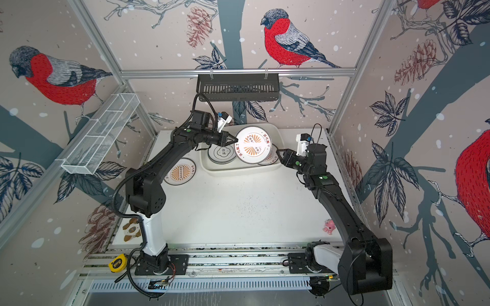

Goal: Place the plates into the plastic bin on the countertop
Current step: 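Carry the plate over the bin with the left gripper while the right gripper withdraws, then lower the sunburst plate into the bin onto the other sunburst plate with the left gripper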

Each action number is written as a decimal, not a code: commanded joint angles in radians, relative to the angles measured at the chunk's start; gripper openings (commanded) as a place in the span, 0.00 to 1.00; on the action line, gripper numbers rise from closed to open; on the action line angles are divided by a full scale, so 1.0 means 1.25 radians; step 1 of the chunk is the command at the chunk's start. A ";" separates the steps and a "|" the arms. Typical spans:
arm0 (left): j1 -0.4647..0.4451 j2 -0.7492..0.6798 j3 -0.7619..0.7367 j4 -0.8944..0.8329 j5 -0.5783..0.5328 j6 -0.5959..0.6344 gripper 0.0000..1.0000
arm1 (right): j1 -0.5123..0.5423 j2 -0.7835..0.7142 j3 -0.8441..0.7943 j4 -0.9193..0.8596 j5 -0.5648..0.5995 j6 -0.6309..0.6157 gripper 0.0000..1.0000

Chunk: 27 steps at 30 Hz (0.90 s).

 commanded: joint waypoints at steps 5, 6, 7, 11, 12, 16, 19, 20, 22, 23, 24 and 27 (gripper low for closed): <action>0.001 0.052 0.031 0.118 -0.086 -0.094 0.00 | -0.019 -0.099 -0.049 -0.079 0.046 -0.017 0.49; 0.001 0.058 0.030 0.129 -0.099 -0.107 0.00 | -0.019 -0.115 -0.057 -0.089 0.053 -0.017 0.49; 0.001 0.064 0.030 0.140 -0.111 -0.118 0.00 | -0.020 -0.132 -0.064 -0.099 0.060 -0.017 0.49; 0.000 0.096 0.042 0.169 -0.134 -0.149 0.00 | -0.022 -0.182 -0.088 -0.122 0.079 -0.004 0.49; 0.001 0.109 0.053 0.167 -0.143 -0.158 0.00 | -0.021 -0.192 -0.094 -0.126 0.080 -0.001 0.49; 0.001 0.153 0.080 0.164 -0.171 -0.182 0.00 | -0.021 -0.223 -0.117 -0.142 0.083 0.012 0.49; 0.001 0.182 0.095 0.178 -0.173 -0.203 0.00 | -0.021 -0.241 -0.122 -0.164 0.092 0.013 0.50; 0.001 0.191 0.104 0.178 -0.173 -0.210 0.00 | -0.021 -0.242 -0.121 -0.169 0.092 0.012 0.49; 0.000 0.222 0.133 0.178 -0.163 -0.225 0.00 | -0.021 -0.244 -0.117 -0.182 0.095 0.012 0.49; -0.001 0.234 0.144 0.177 -0.163 -0.231 0.00 | -0.021 -0.245 -0.117 -0.186 0.097 0.011 0.49; -0.001 0.247 0.155 0.178 -0.161 -0.239 0.00 | -0.021 -0.247 -0.117 -0.190 0.097 0.011 0.49; -0.001 0.284 0.184 0.182 -0.154 -0.255 0.00 | -0.021 -0.250 -0.116 -0.199 0.100 0.012 0.49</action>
